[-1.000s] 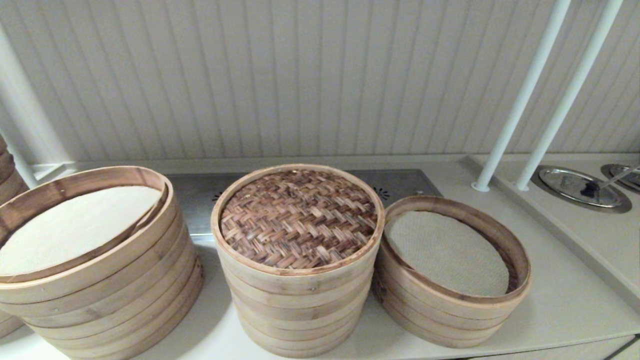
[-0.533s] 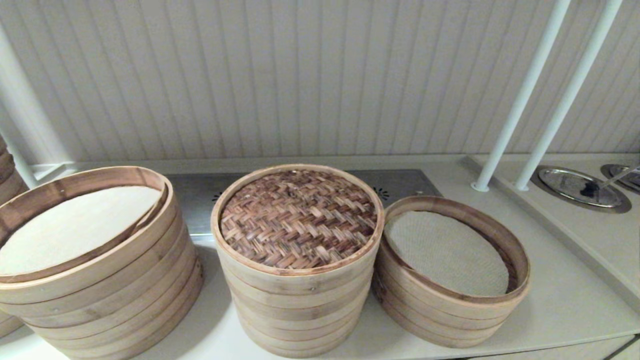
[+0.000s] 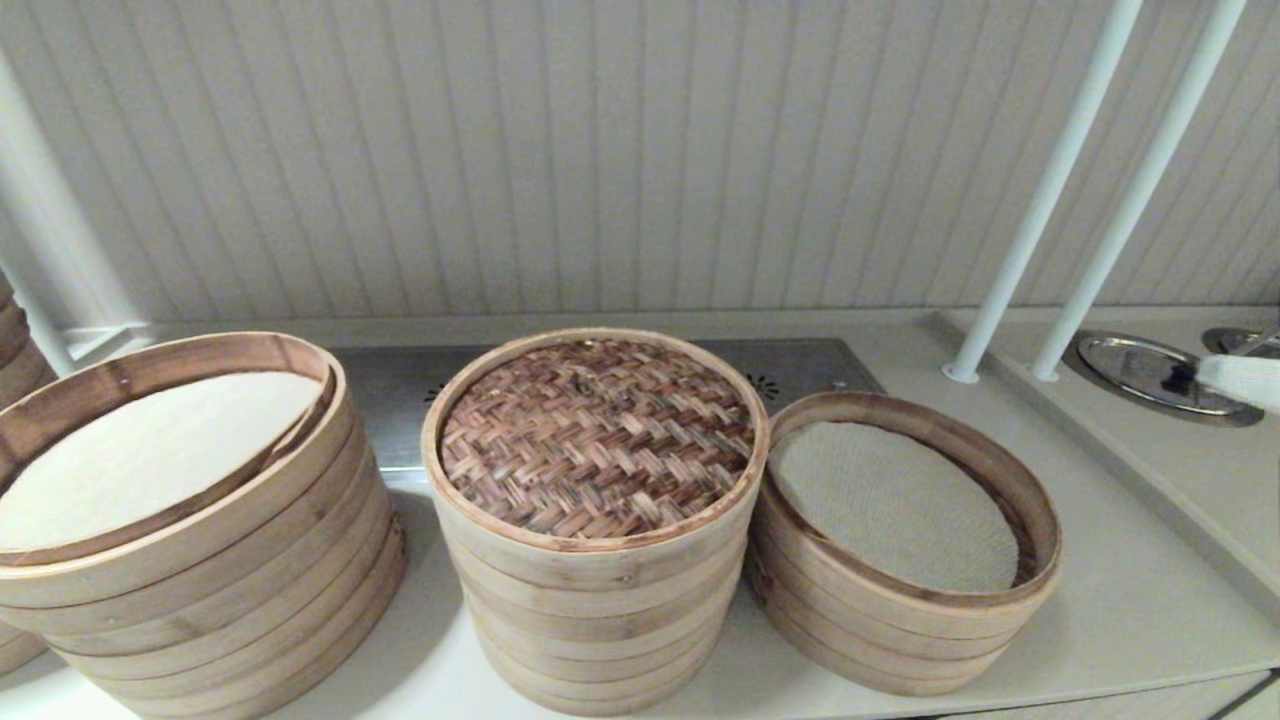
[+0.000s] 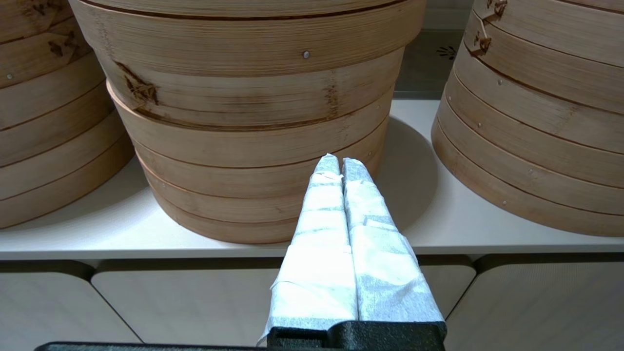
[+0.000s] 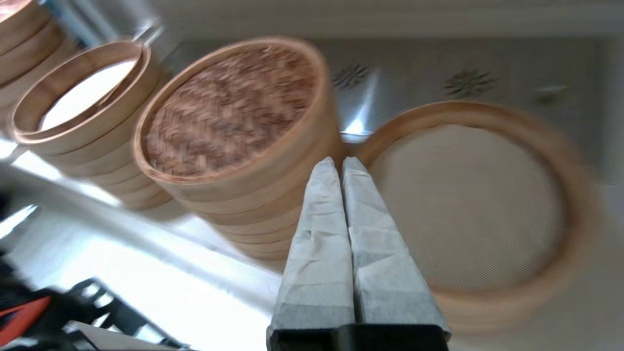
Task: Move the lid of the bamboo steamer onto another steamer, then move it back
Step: Pick up the steamer
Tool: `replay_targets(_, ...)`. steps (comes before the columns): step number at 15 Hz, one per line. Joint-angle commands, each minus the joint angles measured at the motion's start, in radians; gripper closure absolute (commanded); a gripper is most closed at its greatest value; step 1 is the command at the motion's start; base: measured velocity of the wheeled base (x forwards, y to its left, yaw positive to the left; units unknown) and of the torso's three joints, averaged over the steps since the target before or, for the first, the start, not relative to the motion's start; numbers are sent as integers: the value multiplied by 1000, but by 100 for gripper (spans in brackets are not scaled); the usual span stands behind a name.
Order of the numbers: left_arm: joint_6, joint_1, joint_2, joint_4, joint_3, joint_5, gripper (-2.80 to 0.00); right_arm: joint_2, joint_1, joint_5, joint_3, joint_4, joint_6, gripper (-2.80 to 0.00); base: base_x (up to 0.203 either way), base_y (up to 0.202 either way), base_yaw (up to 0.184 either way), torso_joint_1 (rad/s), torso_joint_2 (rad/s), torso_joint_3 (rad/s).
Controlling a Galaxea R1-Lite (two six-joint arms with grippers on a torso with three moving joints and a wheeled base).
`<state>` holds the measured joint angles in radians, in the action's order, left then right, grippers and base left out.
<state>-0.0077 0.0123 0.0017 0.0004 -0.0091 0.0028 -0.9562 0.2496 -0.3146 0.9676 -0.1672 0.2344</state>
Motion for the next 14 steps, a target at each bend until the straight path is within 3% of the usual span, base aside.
replay_targets(1, 0, 0, 0, 0, 0, 0, 0, -230, 124, 69, 93, -3, 8, 0, 0, 0, 0, 0, 0, 0)
replay_targets(5, -2, 0, 0, 1, 0, 0, 0, -498, 386, 379, 324, -5, 10, 0, 0, 0, 0, 0, 0, 0)
replay_targets(9, -1, 0, 0, 0, 0, 0, 0, -632, 521, 440, 443, -12, -12, 0, 0, 0, 0, 0, 0, 0)
replay_targets(10, 0, 0, 0, 1, 0, 0, 0, -660, 531, 448, 449, -8, -25, -280, 0, 0, 0, 0, 0, 0)
replay_targets(14, 0, 0, 0, 0, 0, -1, 0, -795, 545, 476, 524, 4, -58, -280, 0, 0, 0, 0, 0, 0)
